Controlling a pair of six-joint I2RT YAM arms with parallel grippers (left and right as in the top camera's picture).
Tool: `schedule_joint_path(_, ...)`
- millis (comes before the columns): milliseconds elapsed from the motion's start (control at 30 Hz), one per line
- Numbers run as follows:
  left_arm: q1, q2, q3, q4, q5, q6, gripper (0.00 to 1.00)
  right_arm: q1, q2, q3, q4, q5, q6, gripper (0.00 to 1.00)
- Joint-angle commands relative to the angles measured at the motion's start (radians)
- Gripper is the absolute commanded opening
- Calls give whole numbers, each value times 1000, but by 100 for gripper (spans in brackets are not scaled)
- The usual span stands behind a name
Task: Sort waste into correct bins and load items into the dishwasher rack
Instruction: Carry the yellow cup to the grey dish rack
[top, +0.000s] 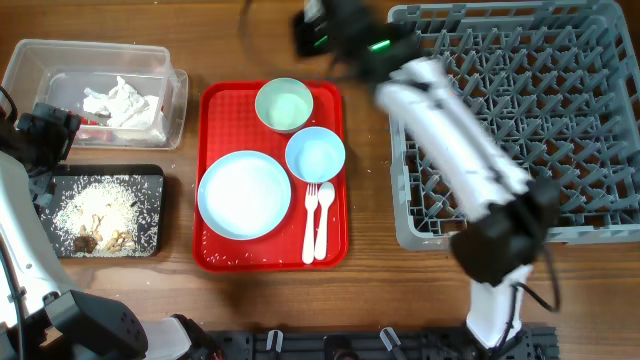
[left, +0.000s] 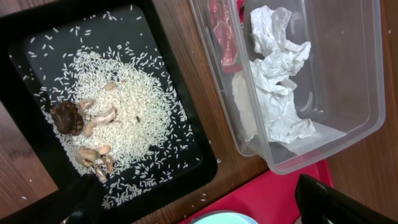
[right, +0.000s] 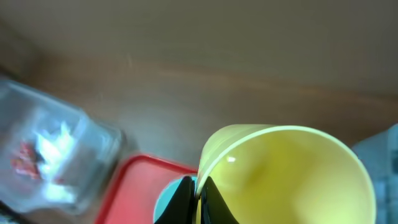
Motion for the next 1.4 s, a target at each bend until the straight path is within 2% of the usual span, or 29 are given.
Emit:
schedule_joint_path(0,5,-2,4,2,4,1,100,-212,2,-1,-37,-443,11,4)
schedule_joint_path(100,5,-2,4,2,4,1,100,-458,14,-43,-42,-753,11,5)
schedule_joint_path(267,5,-2,4,2,4,1,100,-658,80,-116,-35,-1090,10,4)
schedule_joint_path(400,5,-2,4,2,4,1,100,-718,148,-156,-23,-1229,14,4)
schedule_joint_path(500,5,-2,4,2,4,1,100,-743,201,-186,6,-1234,51,4)
schedule_joint_path(667,5,-2,4,2,4,1,100,-750,311,-198,237,-1317,238,4)
schedule_joint_path(800,5,-2,4,2,4,1,100,-758,333,-198,292,-1241,290,4)
schedule_joint_path(967,5,-2,4,2,4,1,100,-785,333,-198,255,-1131,295,4)
schedule_joint_path(1100,5,-2,4,2,4,1,100,-812,333,-198,251,-1130,293,5)
schedule_joint_path(1167,5,-2,4,2,4,1,100,-821,333,-198,212,-1079,277,15)
schedule_joint_path(1267,5,-2,4,2,4,1,100,-825,322,-198,123,-932,234,24)
schedule_joint_path(1367,5,-2,4,2,4,1,100,-828,297,-198,76,-867,206,25)
